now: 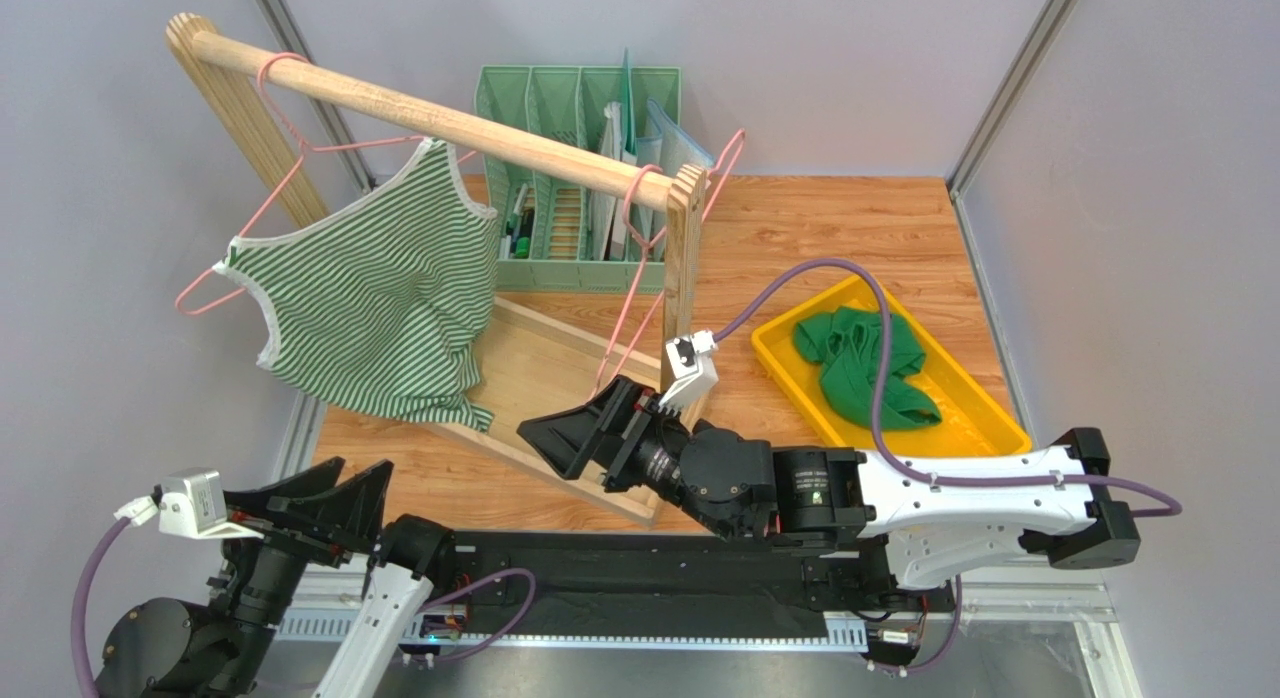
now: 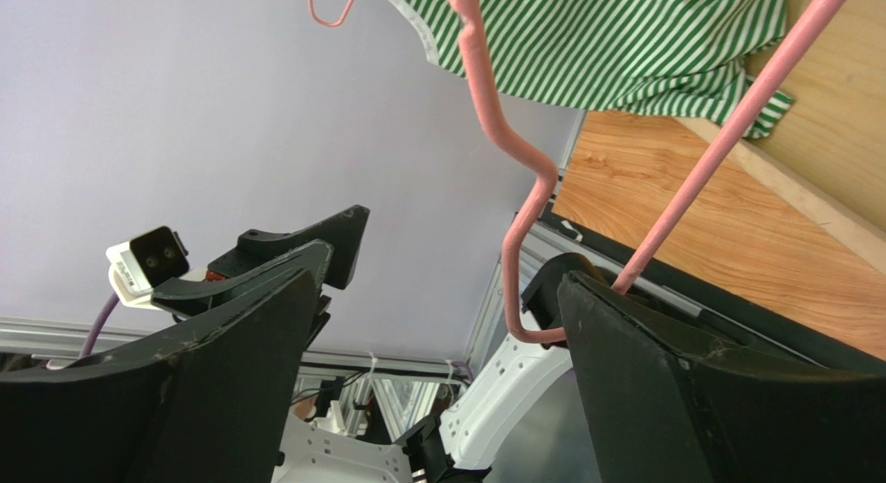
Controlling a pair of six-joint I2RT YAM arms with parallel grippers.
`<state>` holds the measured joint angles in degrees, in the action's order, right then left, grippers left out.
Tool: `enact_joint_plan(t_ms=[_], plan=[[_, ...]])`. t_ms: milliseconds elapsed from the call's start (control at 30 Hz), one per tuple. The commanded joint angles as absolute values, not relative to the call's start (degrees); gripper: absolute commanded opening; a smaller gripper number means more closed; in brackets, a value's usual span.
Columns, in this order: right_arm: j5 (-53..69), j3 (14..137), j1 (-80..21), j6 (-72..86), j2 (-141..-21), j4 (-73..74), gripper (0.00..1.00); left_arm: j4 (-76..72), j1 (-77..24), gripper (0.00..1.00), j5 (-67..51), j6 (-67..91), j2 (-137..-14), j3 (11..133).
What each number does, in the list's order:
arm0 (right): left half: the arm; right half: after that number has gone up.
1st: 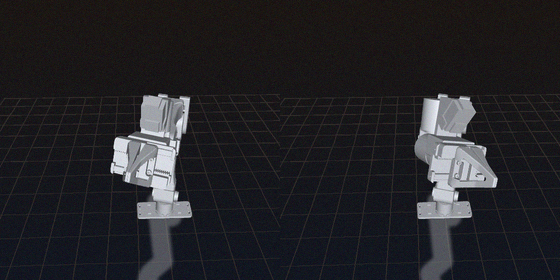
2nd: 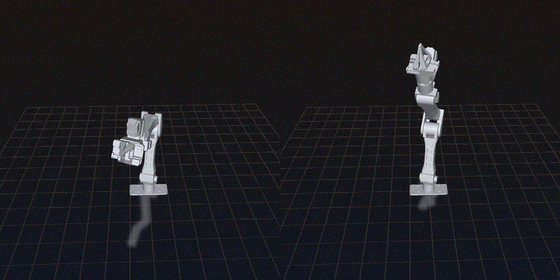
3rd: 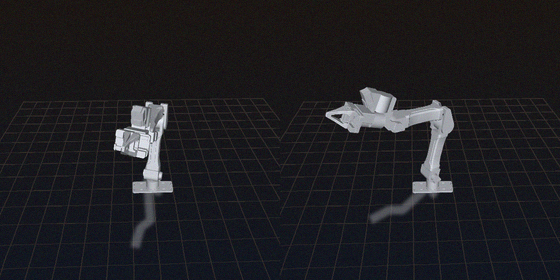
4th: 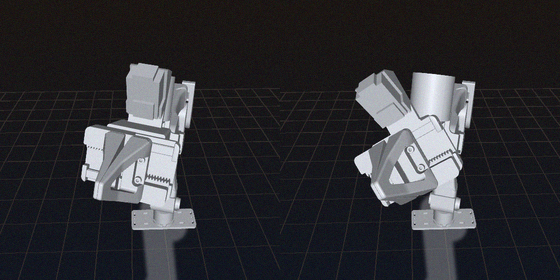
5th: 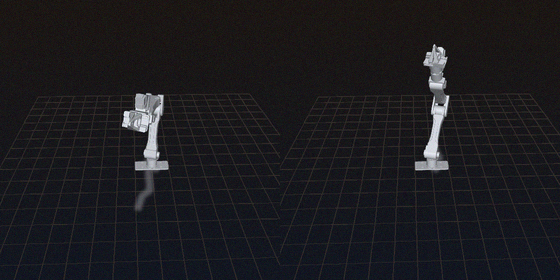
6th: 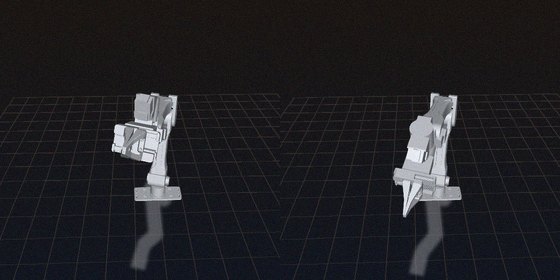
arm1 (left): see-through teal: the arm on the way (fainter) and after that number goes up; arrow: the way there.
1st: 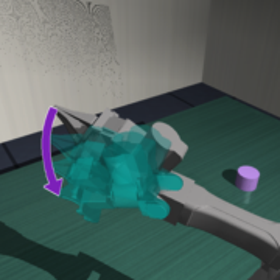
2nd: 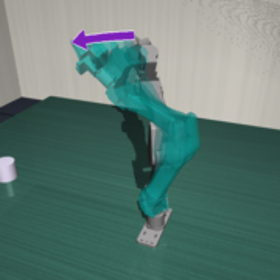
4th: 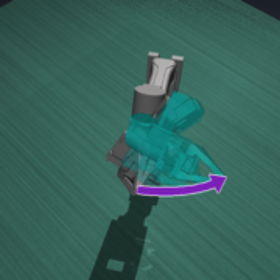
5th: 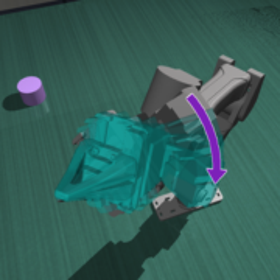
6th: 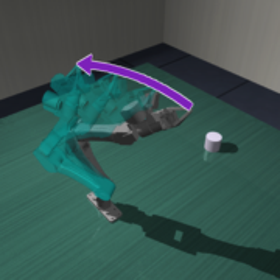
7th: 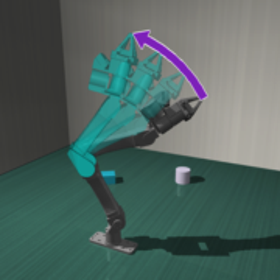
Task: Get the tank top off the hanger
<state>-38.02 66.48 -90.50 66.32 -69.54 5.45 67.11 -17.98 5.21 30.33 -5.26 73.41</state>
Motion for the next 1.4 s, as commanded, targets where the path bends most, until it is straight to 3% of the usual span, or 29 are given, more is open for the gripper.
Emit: enact_joint_plan(t_ms=[0, 267, 433, 833, 1367], plan=[[-39.9, 69.96, -90.62, 63.46, -68.29, 14.48, 1.0, 67.15, -18.19, 0.81, 5.54, 29.97, -5.8, 73.74], [-39.12, 71.98, -90.62, 51.08, -65.57, 18.54, 1.0, 66.71, -18.11, 0.8, 5.36, 29.79, -6.06, 72.86], [-36.83, 70.14, -90.62, 41.68, -62.14, 13.28, 1.0, 66.18, -18.11, 0.81, 5.1, 30.23, -6.15, 72.07], [-39.29, 66.89, -90.7, 35.52, -55.21, 15.64, 1.0, 66.36, -18.11, 0.81, 4.31, 29.8, -6.85, 72.25], [-14.96, 52.12, -90.62, 24.52, -32.97, 15.29, 1.0, 65.21, -18.19, 0.82, -1.41, 22.51, -23.36, 77.41]])
